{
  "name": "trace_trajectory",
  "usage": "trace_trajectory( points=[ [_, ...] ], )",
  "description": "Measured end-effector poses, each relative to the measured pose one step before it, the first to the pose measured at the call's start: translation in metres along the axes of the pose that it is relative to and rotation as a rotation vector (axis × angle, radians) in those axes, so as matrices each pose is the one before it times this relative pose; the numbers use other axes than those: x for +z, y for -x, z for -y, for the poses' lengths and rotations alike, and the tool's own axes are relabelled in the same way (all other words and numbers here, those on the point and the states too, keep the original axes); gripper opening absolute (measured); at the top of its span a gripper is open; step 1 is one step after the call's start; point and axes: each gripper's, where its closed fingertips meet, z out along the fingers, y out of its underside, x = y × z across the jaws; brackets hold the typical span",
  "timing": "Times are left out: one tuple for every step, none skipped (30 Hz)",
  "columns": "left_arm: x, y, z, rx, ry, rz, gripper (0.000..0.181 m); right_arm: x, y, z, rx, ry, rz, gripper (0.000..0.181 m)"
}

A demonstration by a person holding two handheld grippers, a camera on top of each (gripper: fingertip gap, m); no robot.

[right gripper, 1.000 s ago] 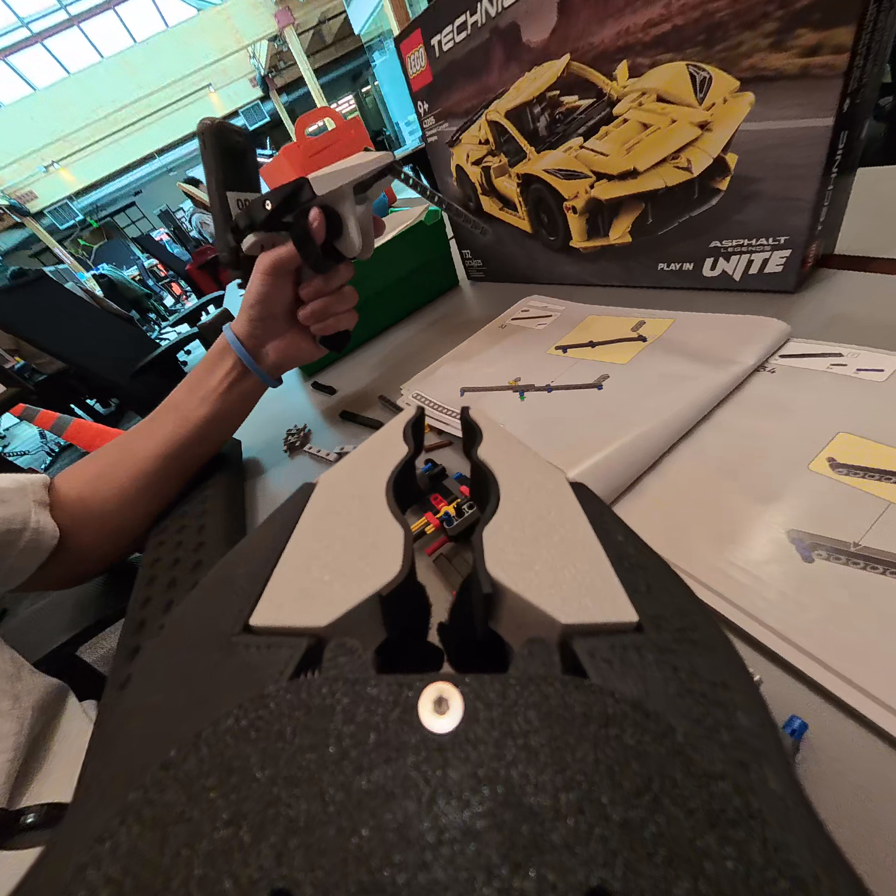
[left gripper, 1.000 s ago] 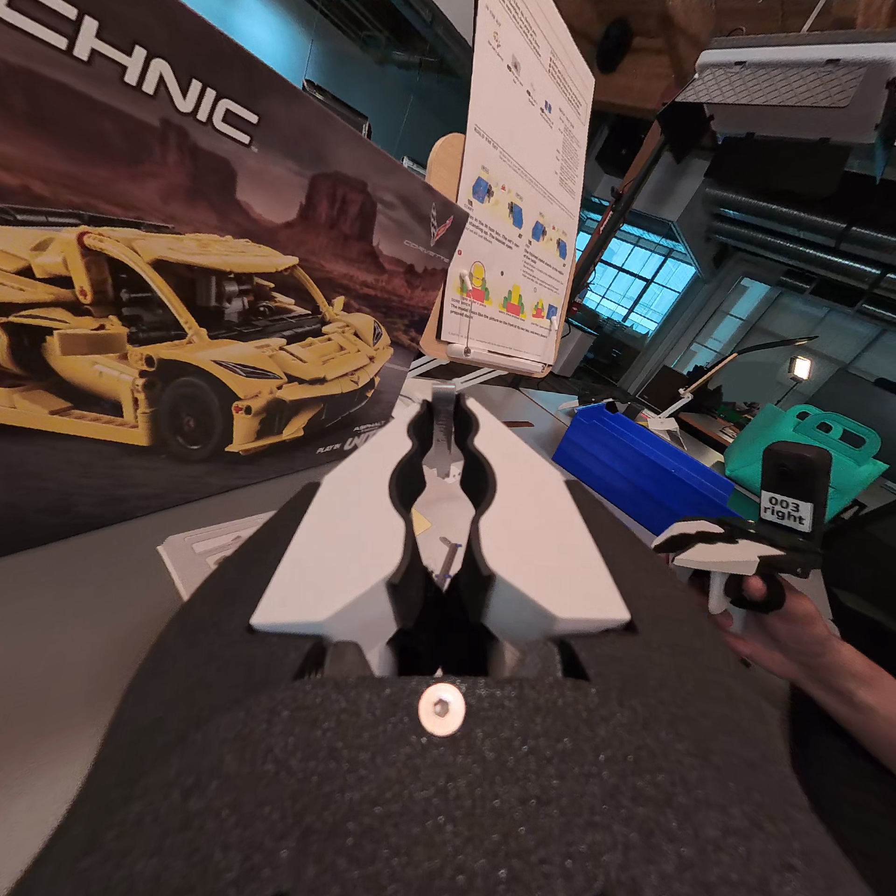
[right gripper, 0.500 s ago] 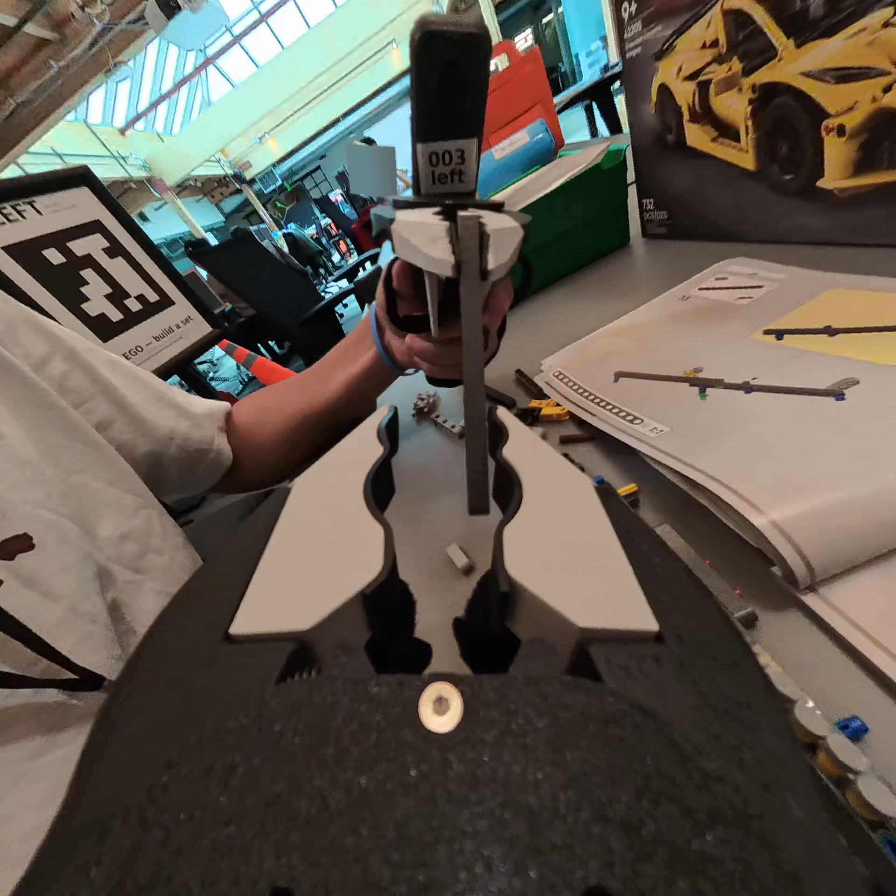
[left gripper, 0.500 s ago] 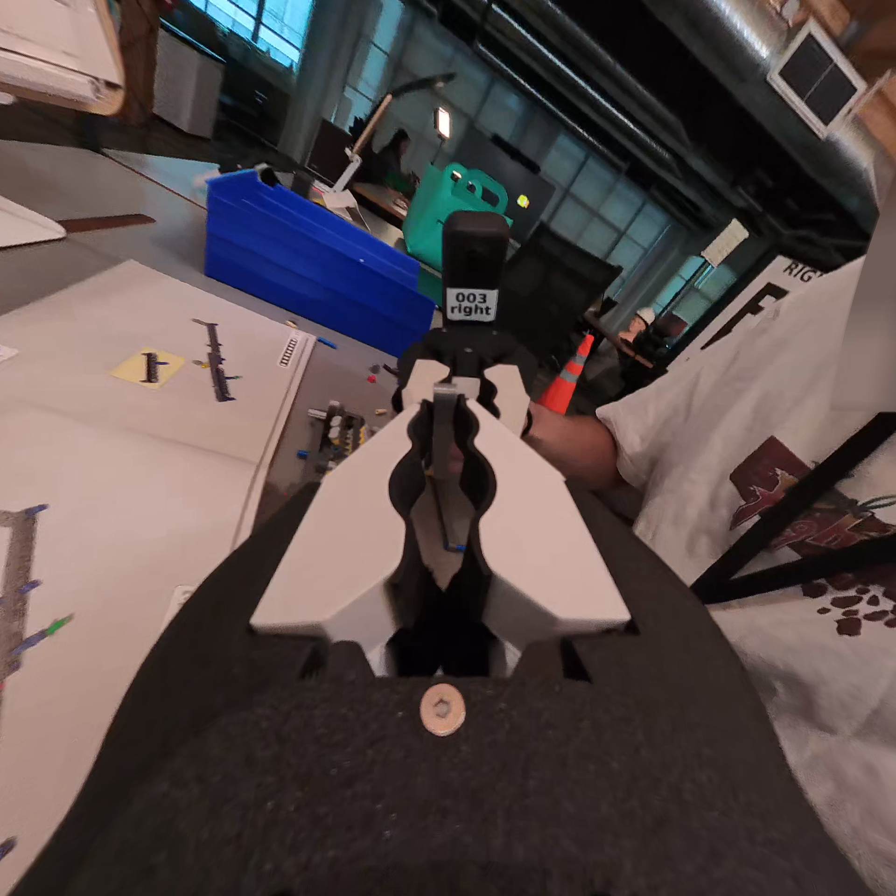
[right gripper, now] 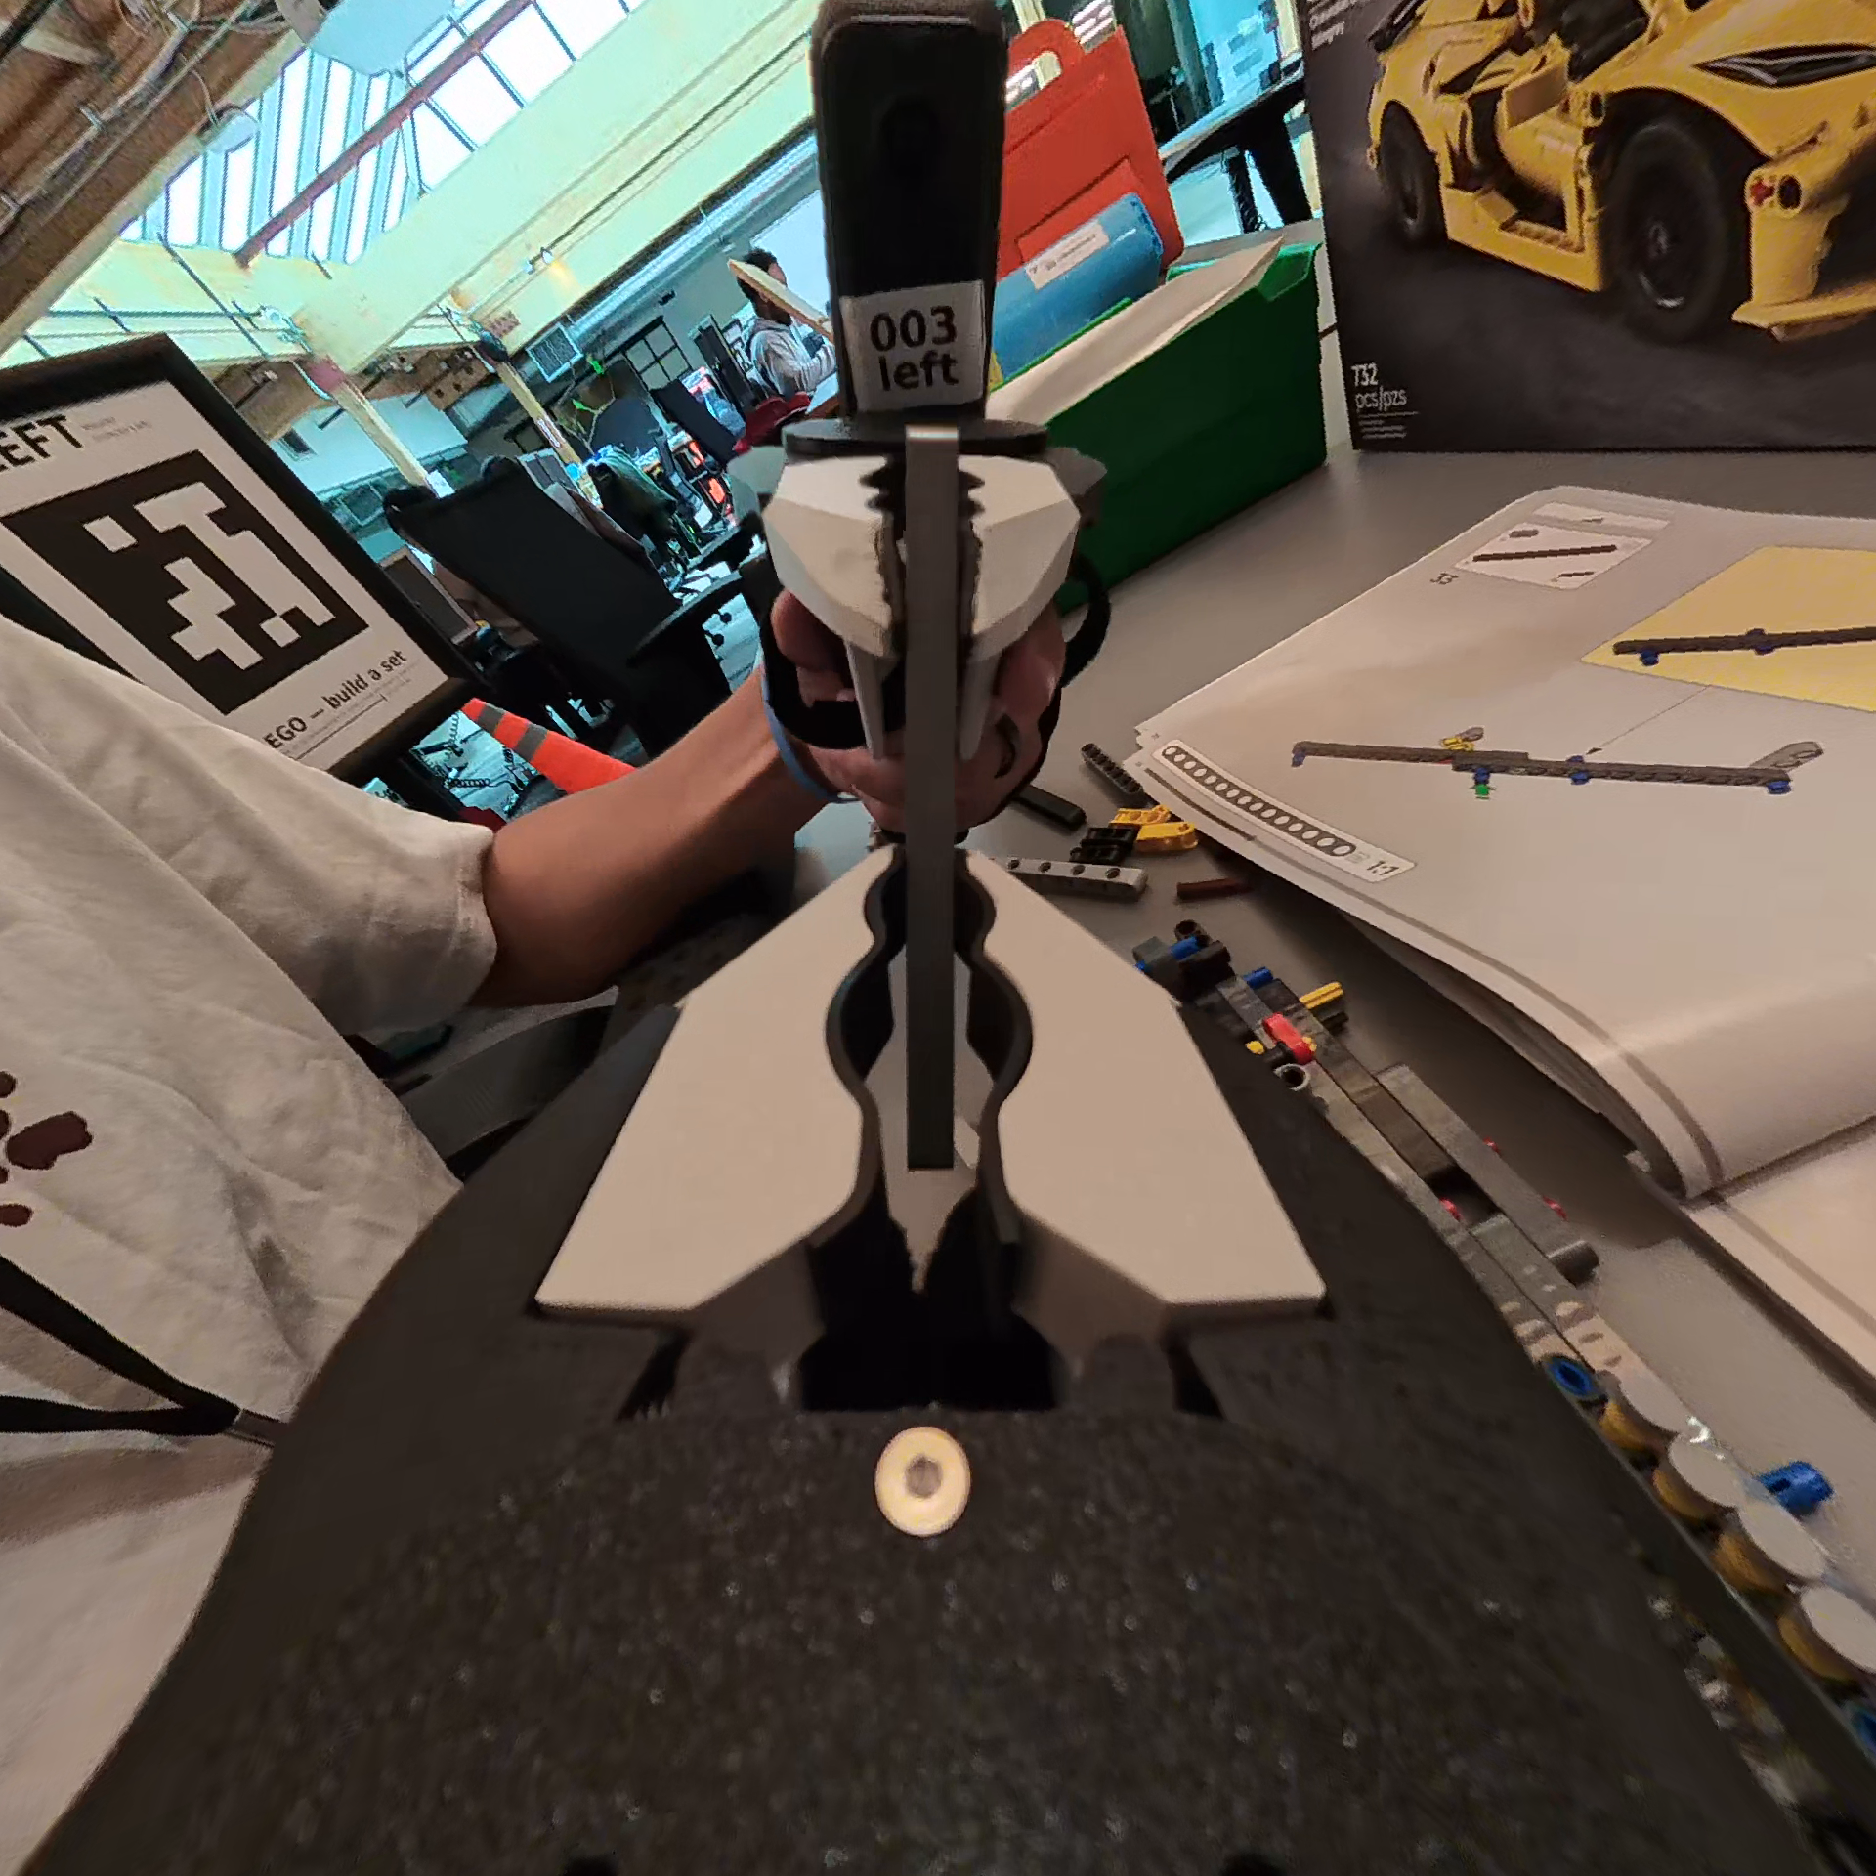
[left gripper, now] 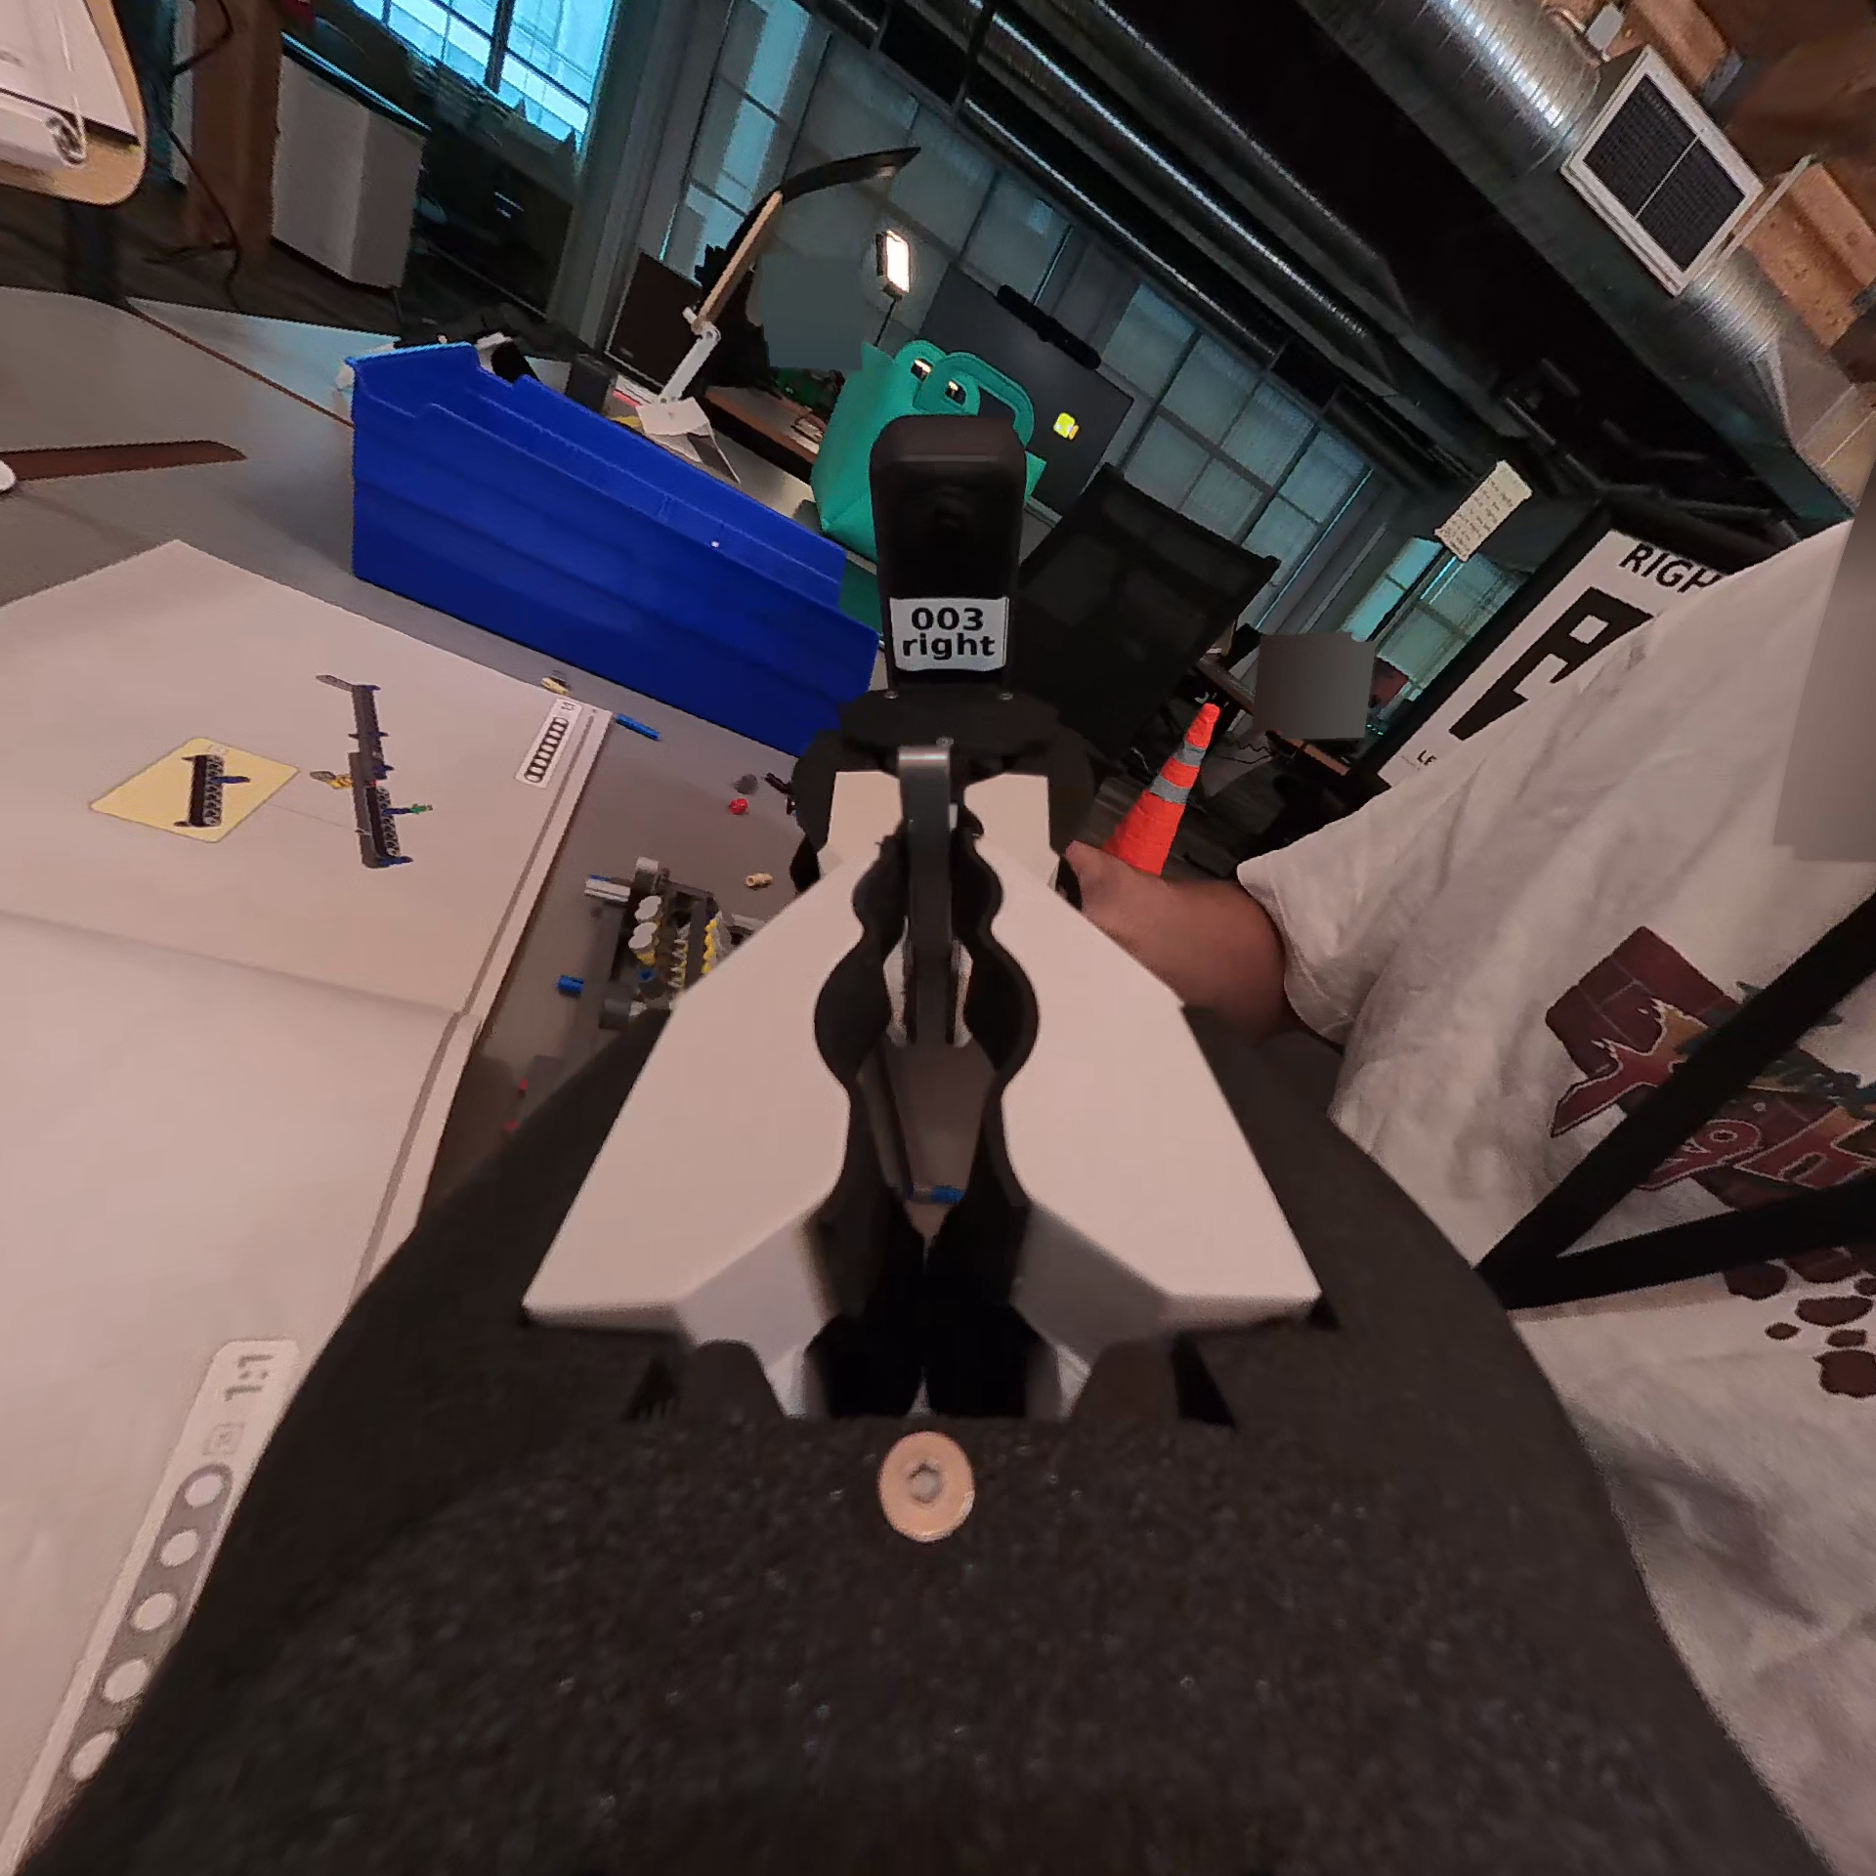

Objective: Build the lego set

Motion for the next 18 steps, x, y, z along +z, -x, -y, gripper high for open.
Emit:
trace_trajectory(
  points=[
    [0.00123,0.00037,0.00031,0.0022,-0.0053,0.0039,0.007,-0.00013,-0.00056,-0.00037,-0.0012,0.002,-0.0031,0.006],
    [0.00096,0.00021,0.00059,-0.0032,-0.006,0.0002,0.007,-0.00035,-0.00004,0.00001,0.0023,-0.0007,0.0012,0.006],
    [0.00073,0.0001,0.00056,-0.0071,-0.0064,-0.0018,0.007,-0.00055,-0.00016,0.00035,0.0035,-0.0025,0.0014,0.006],
    [0.00054,0.00035,0.00053,-0.0085,-0.006,-0.0023,0.007,-0.00037,-0.00023,0.00046,0.0014,-0.0031,0.0005,0.006],
    [0.00027,0.00032,0.00061,-0.0085,-0.0061,-0.0031,0.007,-0.00014,-0.00038,0.00035,0.0001,-0.0025,-0.0008,0.006],
    [0.00039,0.00004,0.00049,-0.0086,-0.0061,-0.0051,0.007,0.00004,-0.00019,0.00019,0.0005,-0.0003,0.0003,0.006],
    [0.00024,-0.00021,0.00046,-0.0073,-0.0054,-0.0052,0.007,0.00008,0.00019,0.00011,0.0009,-0.0001,0.002,0.006],
    [0.00042,-0.00014,0.00034,-0.0055,-0.0049,-0.0039,0.007,0.00001,0.00025,0.00006,0.002,-0.0003,0.0025,0.006],
    [0.0004,-0.00021,0.00021,-0.0045,-0.0034,-0.003,0.007,0.00005,0.00021,-0.00006,0.0021,0.0005,0.0019,0.006],
    [0.00031,-0.00016,0.0001,-0.0034,-0.0021,-0.0029,0.007,-0.00002,0.00015,0.0,0.0017,0.0002,0.002,0.006],
    [0.00026,-0.00019,0.00001,-0.0023,-0.0006,-0.0023,0.007,0.00017,0.00047,-0.00052,0.0031,0.0034,0.0034,0.006],
    [0.00001,0.00003,0.00014,-0.0024,-0.0015,-0.0004,0.007,0.00016,0.00004,-0.00087,0.0022,0.0055,0.0014,0.006],
    [-0.00039,0.00031,0.00084,-0.0023,-0.0043,0.0014,0.007,0.00029,-0.00038,-0.00082,-0.0007,0.0046,-0.0027,0.006],
    [-0.00059,0.00027,0.00115,-0.0013,-0.0059,0.0013,0.007,0.00036,-0.00035,-0.00085,-0.0015,0.0044,-0.0029,0.006],
    [-0.00062,-0.00004,0.00007,0.0005,0.0007,-0.0004,0.007,0.00029,-0.00003,-0.00049,-0.0009,0.0026,-0.0008,0.006],
    [-0.00029,-0.0003,-0.0001,0.0044,0.0018,0.0008,0.007,0.00015,0.00023,0.00008,0.001,-0.0003,0.0014,0.006],
    [-0.00017,0.0002,0.00003,0.0071,0.0014,0.0049,0.007,-0.0001,-0.00004,0.00036,0.0018,-0.0021,0.0002,0.006],
    [-0.00026,-0.0003,-0.00001,0.007,0.0018,0.0025,0.007,-0.0002,-0.00016,0.00024,0.0012,-0.0017,0.0002,0.006]
  ],
)
